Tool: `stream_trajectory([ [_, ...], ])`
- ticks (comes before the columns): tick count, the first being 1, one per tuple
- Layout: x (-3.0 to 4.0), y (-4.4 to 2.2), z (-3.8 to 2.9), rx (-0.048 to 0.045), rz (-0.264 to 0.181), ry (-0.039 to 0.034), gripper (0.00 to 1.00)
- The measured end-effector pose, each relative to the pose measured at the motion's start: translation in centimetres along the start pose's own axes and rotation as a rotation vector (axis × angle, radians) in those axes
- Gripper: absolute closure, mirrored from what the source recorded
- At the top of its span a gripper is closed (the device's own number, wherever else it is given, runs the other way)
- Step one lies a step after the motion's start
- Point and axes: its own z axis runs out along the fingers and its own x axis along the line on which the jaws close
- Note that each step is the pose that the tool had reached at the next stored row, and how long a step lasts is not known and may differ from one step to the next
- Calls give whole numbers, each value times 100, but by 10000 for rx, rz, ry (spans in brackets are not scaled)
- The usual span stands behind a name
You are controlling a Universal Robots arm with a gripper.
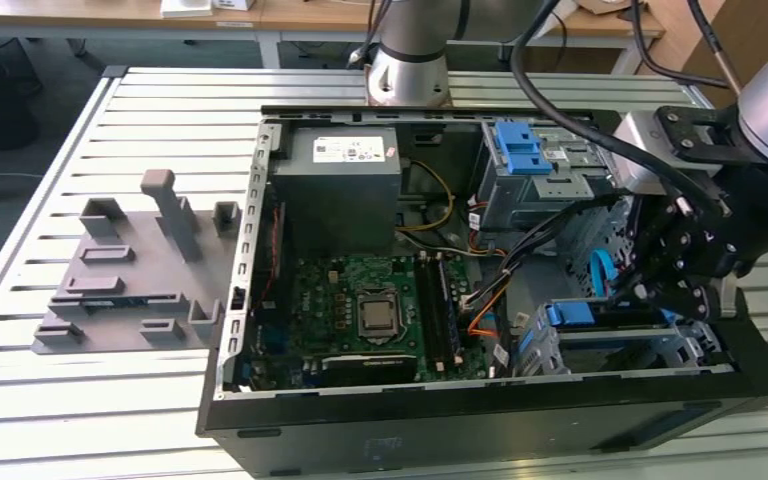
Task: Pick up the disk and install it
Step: 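Insert the second disk wire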
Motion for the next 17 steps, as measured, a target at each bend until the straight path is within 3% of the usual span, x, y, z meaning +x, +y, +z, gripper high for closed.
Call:
stream_trajectory([
  [17, -7, 2, -92, -3, 0, -1, 82],
])
